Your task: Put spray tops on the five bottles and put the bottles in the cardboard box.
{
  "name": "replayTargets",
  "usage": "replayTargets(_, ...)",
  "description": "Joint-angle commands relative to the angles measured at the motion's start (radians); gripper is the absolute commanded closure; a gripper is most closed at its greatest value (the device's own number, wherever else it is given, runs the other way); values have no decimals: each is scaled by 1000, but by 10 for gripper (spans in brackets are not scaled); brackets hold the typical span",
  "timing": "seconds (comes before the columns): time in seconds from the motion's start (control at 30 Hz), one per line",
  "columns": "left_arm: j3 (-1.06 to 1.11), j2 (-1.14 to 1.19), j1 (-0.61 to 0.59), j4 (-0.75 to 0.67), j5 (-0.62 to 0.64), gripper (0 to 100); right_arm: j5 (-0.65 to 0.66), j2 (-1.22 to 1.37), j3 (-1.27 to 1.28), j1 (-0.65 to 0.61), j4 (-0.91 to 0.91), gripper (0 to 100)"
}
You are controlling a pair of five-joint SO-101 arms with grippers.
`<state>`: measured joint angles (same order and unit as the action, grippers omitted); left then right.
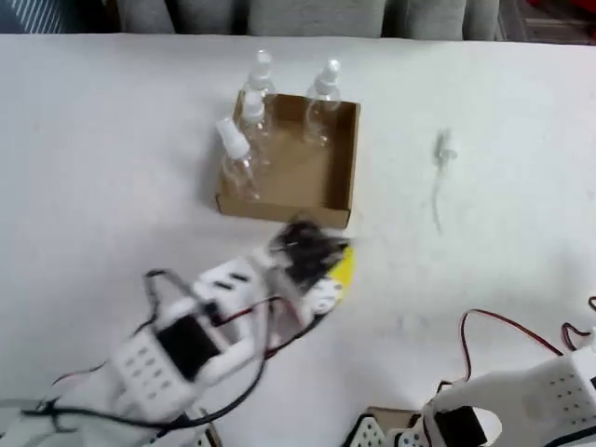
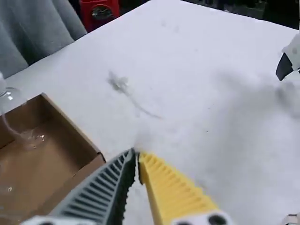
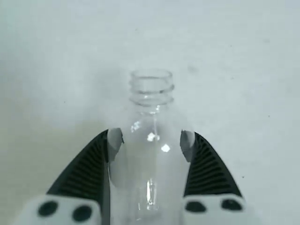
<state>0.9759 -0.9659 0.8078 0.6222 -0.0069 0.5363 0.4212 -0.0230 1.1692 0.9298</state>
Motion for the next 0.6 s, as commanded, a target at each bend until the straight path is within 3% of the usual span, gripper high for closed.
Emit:
replayTargets(0.0, -160, 286, 53, -221, 14, 977, 9, 8, -72, 22, -7, 981)
replayTargets(0.17, -353, 616, 54, -336, 18, 977, 9, 41, -91, 24, -7, 981)
replayTargets(0.37, -621, 935, 53, -342, 127, 977, 9, 59, -92, 24, -13, 981)
replayTargets(0.57, -927, 1242, 51, -342, 135, 977, 11, 59, -92, 54, -16, 981)
